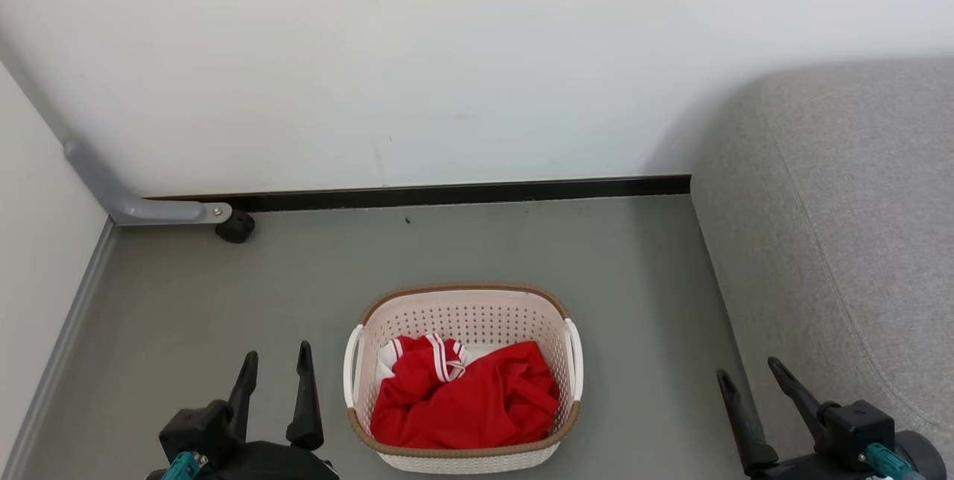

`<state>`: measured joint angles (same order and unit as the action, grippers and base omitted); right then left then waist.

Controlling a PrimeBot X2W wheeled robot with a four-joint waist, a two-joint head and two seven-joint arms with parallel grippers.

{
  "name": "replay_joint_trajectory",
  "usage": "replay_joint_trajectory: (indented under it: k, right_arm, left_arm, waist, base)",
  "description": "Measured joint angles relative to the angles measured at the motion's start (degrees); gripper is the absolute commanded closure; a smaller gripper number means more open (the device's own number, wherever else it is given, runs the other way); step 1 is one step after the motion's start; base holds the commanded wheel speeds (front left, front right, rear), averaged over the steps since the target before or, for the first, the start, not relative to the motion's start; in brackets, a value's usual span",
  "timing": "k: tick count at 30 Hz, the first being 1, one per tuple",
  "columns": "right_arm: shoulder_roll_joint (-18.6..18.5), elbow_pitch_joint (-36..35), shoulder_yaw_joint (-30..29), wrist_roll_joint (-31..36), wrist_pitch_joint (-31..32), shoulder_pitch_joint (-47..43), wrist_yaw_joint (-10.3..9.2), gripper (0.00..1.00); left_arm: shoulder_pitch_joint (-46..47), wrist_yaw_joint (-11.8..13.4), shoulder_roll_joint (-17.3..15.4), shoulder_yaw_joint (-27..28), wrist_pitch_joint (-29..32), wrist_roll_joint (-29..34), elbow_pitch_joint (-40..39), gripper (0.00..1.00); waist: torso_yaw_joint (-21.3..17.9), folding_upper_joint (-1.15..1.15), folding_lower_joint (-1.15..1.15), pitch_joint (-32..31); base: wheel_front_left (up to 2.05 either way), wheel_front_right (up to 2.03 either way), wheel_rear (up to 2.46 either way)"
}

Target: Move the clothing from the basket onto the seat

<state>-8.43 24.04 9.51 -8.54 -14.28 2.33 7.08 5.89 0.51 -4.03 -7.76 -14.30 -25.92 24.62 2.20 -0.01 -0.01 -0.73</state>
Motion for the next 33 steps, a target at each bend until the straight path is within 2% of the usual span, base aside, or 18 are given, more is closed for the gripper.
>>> replay_joint_trajectory:
  k: [17,27,33]
  right_arm:
    - [0.1,-3.2,0.7,0.6,0.0,-0.8,0.0,0.0]
    - [1.3,-5.6,1.7,1.3,0.0,-0.4,0.0,0.0]
    - [2.3,-6.7,2.0,1.5,0.0,2.2,0.0,0.0]
  left_arm:
    - [-3.3,-0.5,0.0,0.1,0.0,2.3,-7.0,0.0]
    - [-0.1,-1.5,-0.2,-3.1,0.1,4.7,-8.4,0.0]
    - [3.3,-1.6,-0.5,-5.5,3.4,5.9,-7.2,0.0]
  waist:
    - [-2.2,0.01,0.01,0.6]
    - [-4.2,0.01,0.02,5.5]
    - [-6.1,0.02,0.02,9.7]
  base:
    - [0.0,0.0,0.0]
    - [0.0,0.0,0.0]
    - [0.0,0.0,0.0]
